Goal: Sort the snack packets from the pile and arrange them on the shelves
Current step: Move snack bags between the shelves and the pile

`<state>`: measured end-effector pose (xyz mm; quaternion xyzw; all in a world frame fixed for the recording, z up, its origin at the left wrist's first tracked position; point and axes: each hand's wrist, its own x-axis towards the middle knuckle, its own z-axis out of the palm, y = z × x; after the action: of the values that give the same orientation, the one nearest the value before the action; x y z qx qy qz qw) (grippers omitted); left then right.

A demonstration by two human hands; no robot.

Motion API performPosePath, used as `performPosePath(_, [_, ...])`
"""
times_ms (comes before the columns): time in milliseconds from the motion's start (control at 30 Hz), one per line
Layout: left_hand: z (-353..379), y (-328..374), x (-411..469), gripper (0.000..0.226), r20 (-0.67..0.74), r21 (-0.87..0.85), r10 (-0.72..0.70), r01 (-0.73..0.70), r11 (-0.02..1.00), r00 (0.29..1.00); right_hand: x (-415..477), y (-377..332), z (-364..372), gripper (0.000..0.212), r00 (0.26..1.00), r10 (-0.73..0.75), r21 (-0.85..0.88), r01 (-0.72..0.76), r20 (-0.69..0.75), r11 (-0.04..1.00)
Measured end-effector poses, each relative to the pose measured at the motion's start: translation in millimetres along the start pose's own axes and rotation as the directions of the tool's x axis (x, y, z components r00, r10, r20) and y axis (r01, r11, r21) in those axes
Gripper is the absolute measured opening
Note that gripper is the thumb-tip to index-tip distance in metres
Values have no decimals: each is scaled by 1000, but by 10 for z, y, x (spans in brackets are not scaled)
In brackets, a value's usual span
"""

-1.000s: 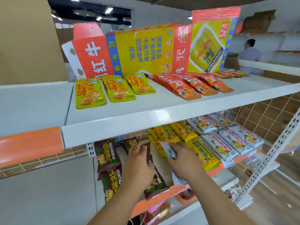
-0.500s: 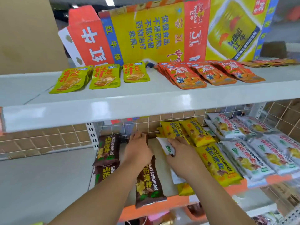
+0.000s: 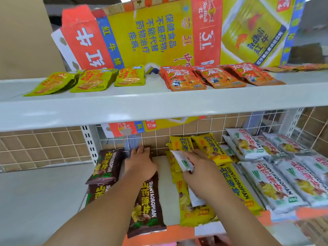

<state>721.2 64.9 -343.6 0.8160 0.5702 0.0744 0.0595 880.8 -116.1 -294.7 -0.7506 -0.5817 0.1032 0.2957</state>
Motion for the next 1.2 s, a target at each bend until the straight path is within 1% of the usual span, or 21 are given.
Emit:
performPosePath(67, [22, -37, -4, 72, 2, 34, 41, -41, 999, 999, -4, -24, -7, 64, 1000, -8, -10, 8, -13, 1000])
performPosePath(167, [36, -62, 10, 72, -7, 22, 49, -49, 999, 999, 15, -61, -14, 61, 999, -21, -19, 21, -32, 1000])
performPosePath(400, [13, -48, 3, 77, -20, 32, 58, -58, 998, 998, 13, -125, 61, 65, 1000, -13, -43, 12, -20, 999])
performPosePath(500, [2, -51, -52, 77, -56, 32, 89, -87, 996, 994, -6, -122, 57, 64, 1000, -3, -39, 3, -18, 999])
performPosePath(667, [-86, 82, -199, 73, -171, -12, 168, -173, 985, 971, -30, -109, -29, 63, 999, 15, -25, -16, -45, 1000])
performPosePath(800, [-192, 339, -406, 71, -240, -71, 234, -257, 964, 942, -65, -51, -170, 62, 997, 47, -34, -49, -57, 998])
performPosePath(900, [-258, 591, -546, 70, -233, -63, 284, -306, 950, 930, -132, 21, -378, 60, 996, 60, -32, -62, -65, 998])
performPosePath(967, [-305, 772, -624, 71, -221, -60, 291, -310, 949, 931, -188, 110, -566, 63, 996, 64, -44, -67, -69, 997])
performPosePath(1033, [-340, 1001, -699, 74, -204, -62, 299, -317, 947, 932, -281, 278, -766, 64, 995, 70, -45, -73, -76, 996])
performPosePath(1100, [-373, 1286, -816, 78, -217, -67, 301, -322, 944, 929, -382, 501, -987, 64, 993, 88, -49, -92, -82, 995])
performPosePath(1200, [-412, 1781, -988, 76, -218, -81, 304, -328, 941, 927, -477, 878, -1398, 64, 987, 115, -49, -121, -111, 991])
